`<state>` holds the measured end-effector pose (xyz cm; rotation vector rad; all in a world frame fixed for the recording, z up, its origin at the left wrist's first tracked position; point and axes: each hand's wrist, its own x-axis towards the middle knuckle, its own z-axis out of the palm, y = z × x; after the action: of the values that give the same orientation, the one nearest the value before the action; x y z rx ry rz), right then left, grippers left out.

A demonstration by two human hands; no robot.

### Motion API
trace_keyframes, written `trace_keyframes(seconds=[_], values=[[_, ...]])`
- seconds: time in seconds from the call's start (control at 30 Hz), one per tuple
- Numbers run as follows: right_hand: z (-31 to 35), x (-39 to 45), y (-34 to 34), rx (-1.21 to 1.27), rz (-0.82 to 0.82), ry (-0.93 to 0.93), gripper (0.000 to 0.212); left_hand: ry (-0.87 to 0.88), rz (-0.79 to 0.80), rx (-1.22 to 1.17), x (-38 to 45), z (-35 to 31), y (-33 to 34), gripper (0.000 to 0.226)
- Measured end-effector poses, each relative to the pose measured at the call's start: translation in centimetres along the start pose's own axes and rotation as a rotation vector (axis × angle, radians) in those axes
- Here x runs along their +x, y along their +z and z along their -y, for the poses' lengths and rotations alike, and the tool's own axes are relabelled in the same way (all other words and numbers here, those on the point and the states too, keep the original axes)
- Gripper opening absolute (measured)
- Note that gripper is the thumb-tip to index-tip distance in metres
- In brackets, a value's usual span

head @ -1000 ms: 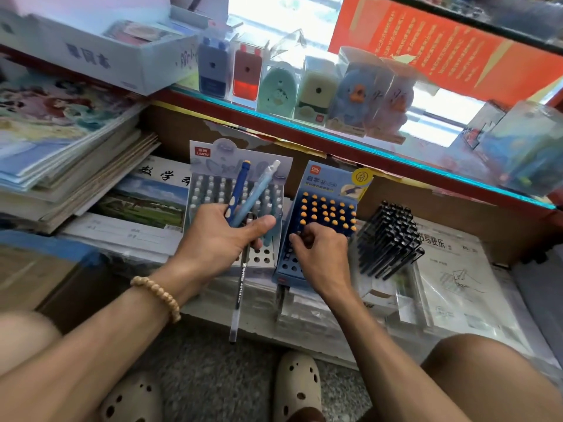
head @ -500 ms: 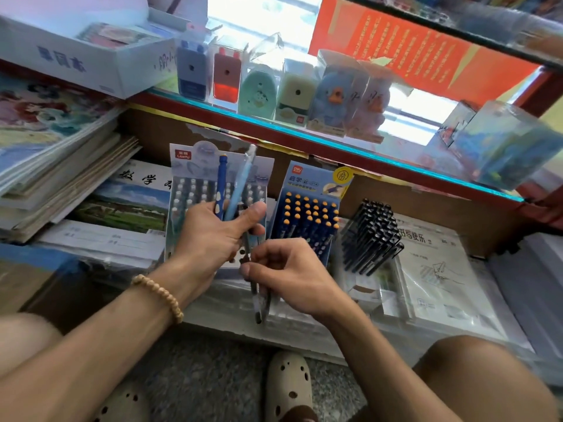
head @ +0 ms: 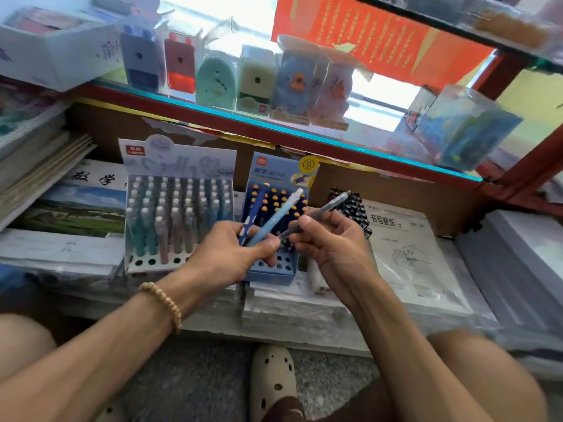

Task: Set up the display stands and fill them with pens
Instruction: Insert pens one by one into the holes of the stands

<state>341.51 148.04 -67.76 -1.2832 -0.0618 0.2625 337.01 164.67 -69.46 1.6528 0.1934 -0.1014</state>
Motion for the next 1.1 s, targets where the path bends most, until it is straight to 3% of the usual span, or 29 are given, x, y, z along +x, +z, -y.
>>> trace_keyframes(seconds=[0.13, 0.27, 0.4, 0.5, 0.63, 0.8, 0.87, 1.1], values=[[1.6, 0.1, -2.6, 0.056, -0.124, -0.045, 0.005, -0.019, 0.059, -0.001, 0.6, 0.2, 1.0, 0.025], [2.4, -0.1, -4.6, -0.023, -0.123, -0.062, 0.004, -0.024, 0.141, 0.011, 0.8, 0.0, 2.2, 0.025], [3.4, -0.2, -7.1, -0.099, -0.259, -0.129, 0.006, -0.052, 0.105, 0.029, 1.0, 0.2, 3.4, 0.030], [3.8, -0.1, -9.2, -0.378, -0.382, -0.189, 0.007, -0.106, 0.073, 0.004, 1.5, 0.8, 3.4, 0.039], [2.6, 0.1, -9.9, -0.624, -0.359, -0.194, 0.006, -0.145, 0.110, -0.057, 1.8, 1.3, 3.1, 0.039], [3.4, 0.1, -10.6, -0.473, -0.554, -0.271, 0.018, -0.141, 0.104, -0.080, 2.0, 1.2, 3.3, 0.033], [3.3, 0.3, -11.0, -0.548, -0.600, -0.276, 0.018, -0.152, 0.111, -0.087, 1.9, 1.4, 3.1, 0.031], [0.4, 1.3, -10.2, -0.964, -0.427, -0.210, 0.018, -0.145, 0.125, -0.071, 2.0, 1.3, 3.5, 0.030]])
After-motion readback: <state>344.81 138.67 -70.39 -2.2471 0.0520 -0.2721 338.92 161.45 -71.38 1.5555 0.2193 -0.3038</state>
